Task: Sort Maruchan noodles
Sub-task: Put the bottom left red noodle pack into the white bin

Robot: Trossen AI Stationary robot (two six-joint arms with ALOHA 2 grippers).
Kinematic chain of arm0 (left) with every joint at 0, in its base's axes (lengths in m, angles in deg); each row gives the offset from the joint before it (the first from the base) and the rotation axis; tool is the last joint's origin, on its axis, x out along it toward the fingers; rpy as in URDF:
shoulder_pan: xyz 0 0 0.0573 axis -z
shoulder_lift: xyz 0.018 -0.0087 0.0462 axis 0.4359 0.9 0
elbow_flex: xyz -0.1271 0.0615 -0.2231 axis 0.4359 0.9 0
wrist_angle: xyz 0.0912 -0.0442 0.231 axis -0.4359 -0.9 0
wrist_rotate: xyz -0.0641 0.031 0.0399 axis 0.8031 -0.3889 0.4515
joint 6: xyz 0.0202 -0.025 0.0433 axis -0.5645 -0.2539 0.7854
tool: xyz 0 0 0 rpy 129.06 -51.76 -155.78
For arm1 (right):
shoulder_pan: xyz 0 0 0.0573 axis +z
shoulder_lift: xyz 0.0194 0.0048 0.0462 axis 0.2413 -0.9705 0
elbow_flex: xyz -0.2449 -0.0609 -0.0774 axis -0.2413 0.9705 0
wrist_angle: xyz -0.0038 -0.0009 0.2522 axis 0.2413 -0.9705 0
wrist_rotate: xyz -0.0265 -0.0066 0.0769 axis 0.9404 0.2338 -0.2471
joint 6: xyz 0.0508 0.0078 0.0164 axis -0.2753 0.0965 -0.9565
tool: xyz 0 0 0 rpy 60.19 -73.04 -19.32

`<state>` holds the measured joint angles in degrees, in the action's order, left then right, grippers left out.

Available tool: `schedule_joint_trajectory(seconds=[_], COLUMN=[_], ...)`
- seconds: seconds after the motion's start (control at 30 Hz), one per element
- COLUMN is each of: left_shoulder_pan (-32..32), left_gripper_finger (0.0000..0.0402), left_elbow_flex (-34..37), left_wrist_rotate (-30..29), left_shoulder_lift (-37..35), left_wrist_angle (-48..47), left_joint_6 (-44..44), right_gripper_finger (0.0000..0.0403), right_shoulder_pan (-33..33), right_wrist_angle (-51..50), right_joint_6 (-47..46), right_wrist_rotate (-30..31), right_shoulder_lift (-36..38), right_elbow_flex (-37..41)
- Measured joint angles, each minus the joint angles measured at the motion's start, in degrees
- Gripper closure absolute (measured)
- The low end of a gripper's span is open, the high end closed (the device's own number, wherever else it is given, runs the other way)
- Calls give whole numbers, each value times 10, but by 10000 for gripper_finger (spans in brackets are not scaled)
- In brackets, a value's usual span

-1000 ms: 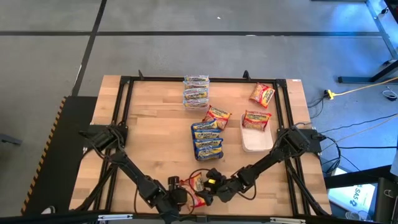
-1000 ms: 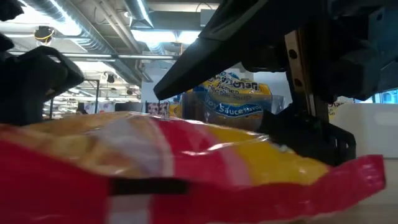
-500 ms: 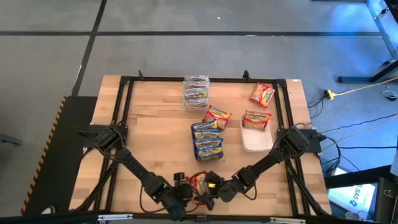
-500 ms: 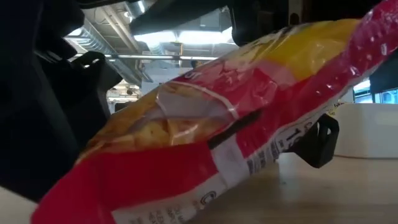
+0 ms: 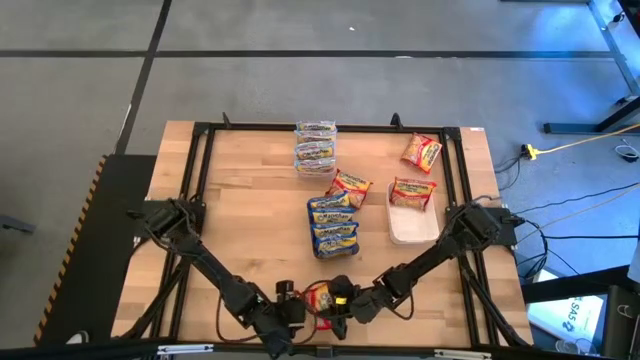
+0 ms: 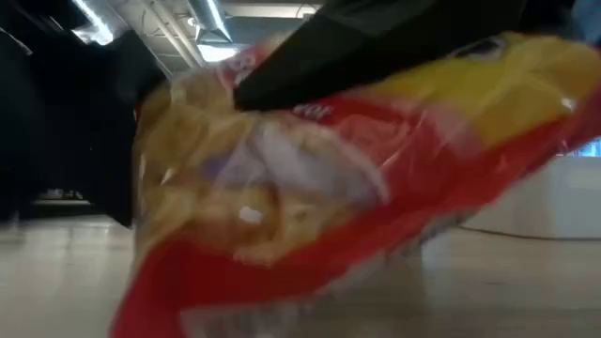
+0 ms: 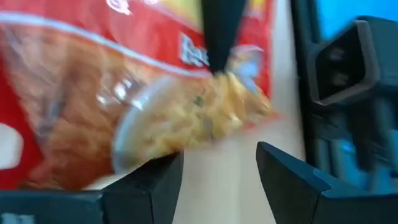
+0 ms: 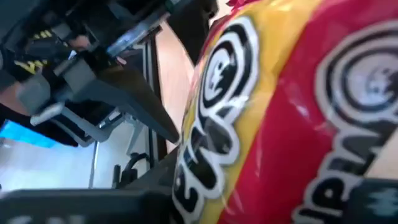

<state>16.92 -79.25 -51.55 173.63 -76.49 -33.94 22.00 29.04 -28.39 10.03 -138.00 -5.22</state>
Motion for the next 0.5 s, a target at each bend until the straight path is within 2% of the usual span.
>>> schedule_joint_trajectory(seconds=[0.1, 0.27, 0.4, 0.5], left_shoulder_pan=[12, 29, 34, 34], left_gripper_finger=[204, 204, 204, 204], left_elbow_flex=[0, -1, -1, -1], left_wrist_rotate=[20, 50, 68, 81], left_shoulder_lift=[-18, -48, -68, -72], left_wrist_angle=[-27, -61, -64, -61], left_joint_6=[-3, -17, -16, 0], right_gripper_finger=[311, 309, 283, 285], right_shoulder_pan=[0, 5, 13, 21], right_wrist_angle=[-36, -106, -202, -282], right_joint_6=[24, 58, 73, 89], right_wrist_rotate=[-11, -25, -40, -37], right_shoulder_lift=[20, 66, 123, 171], right_elbow_flex=[-1, -1, -1, -1])
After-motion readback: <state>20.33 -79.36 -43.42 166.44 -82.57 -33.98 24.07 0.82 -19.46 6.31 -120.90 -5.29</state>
